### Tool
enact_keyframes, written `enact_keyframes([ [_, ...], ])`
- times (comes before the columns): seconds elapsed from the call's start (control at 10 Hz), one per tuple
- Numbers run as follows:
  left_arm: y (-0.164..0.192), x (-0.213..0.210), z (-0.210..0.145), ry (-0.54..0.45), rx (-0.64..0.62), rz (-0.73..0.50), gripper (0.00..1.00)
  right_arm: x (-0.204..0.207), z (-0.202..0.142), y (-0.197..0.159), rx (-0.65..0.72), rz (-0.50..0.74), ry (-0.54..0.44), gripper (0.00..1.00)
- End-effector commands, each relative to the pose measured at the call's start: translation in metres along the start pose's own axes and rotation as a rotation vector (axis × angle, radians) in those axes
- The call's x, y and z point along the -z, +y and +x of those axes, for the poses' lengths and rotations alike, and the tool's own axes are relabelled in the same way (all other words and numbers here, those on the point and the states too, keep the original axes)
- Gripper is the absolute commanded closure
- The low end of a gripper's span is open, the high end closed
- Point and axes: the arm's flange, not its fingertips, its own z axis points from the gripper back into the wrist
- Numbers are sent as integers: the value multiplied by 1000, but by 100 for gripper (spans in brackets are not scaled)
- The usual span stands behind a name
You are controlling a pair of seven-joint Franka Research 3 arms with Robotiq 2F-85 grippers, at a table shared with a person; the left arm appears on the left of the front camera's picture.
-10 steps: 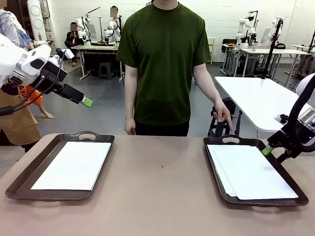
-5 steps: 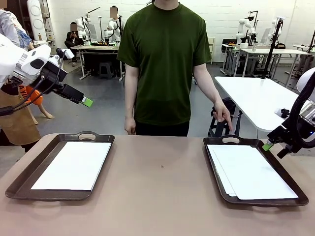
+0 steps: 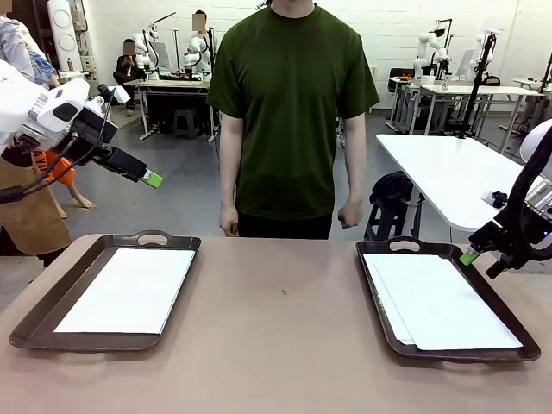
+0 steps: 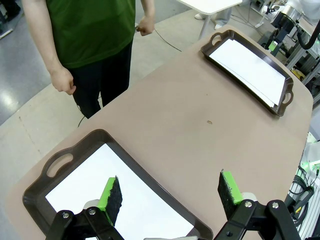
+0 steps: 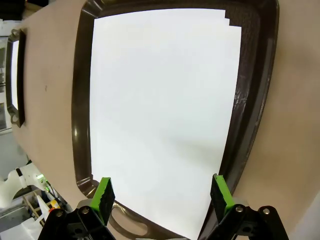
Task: Sort the A4 documents.
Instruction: Place the A4 Paper in the designated Handle tray.
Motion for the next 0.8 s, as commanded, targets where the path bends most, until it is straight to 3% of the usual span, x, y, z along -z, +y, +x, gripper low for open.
enact_keyframes([
  [0.0,1,-1,-1,-9,2,-4,0,0,0,0,-1,-1,0,0],
  [0.7,1,-1,-1,-9,2,-4,0,0,0,0,-1,-1,0,0],
])
